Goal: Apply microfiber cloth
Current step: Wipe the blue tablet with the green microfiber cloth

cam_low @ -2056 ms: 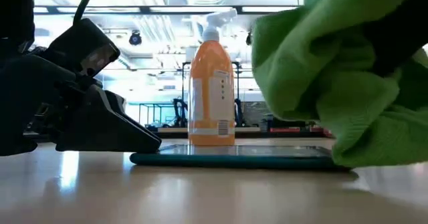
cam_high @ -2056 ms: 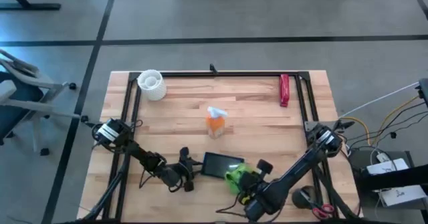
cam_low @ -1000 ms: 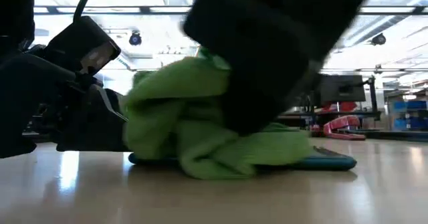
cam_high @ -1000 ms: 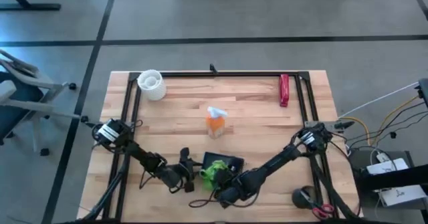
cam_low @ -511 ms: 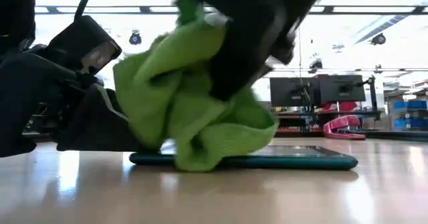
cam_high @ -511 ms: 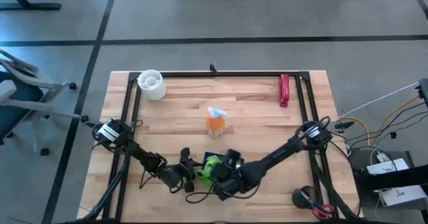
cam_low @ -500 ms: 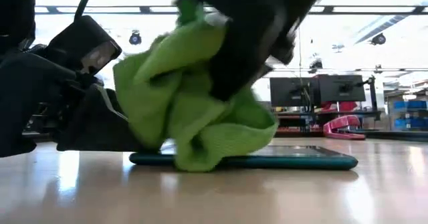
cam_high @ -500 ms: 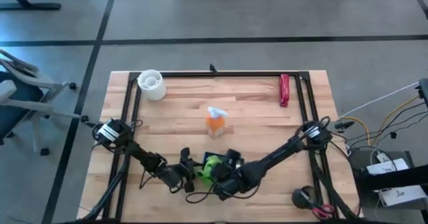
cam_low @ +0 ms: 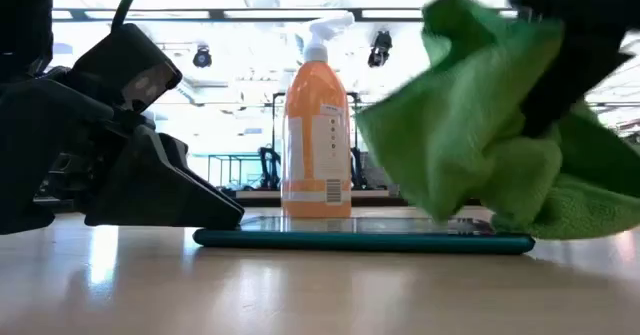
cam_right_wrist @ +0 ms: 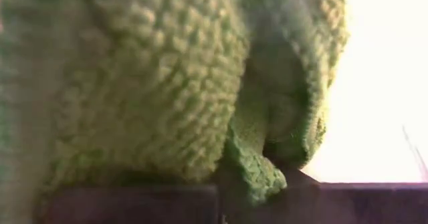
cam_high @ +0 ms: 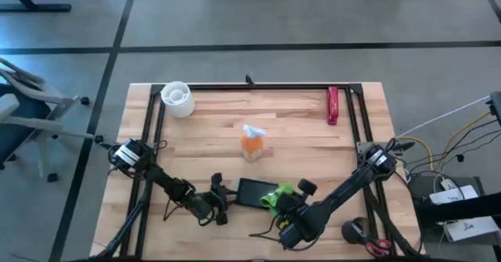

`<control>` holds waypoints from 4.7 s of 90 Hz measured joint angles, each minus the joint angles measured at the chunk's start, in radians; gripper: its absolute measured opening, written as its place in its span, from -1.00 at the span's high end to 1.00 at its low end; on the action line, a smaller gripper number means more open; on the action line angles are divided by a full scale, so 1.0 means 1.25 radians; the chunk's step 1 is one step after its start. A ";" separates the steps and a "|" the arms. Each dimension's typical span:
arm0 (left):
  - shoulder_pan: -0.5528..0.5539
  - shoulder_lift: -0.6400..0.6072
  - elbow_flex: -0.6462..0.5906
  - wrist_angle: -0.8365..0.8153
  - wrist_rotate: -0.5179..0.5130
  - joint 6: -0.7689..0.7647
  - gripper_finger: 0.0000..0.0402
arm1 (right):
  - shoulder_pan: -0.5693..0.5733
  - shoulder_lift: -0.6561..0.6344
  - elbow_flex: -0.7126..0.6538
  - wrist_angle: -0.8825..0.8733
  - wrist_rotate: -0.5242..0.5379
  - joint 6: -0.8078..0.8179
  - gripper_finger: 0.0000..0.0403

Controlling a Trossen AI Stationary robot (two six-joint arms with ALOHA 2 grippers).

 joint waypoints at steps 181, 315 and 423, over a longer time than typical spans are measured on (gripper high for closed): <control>0.000 0.000 0.006 -0.005 -0.002 -0.022 0.51 | -0.090 -0.033 -0.115 0.028 0.002 0.021 1.00; -0.001 -0.001 0.006 -0.016 -0.002 -0.037 0.51 | -0.092 0.002 -0.006 0.087 0.057 -0.130 1.00; -0.027 -0.101 0.001 -0.100 0.043 0.098 0.51 | -0.185 0.026 0.030 0.620 0.070 -0.575 1.00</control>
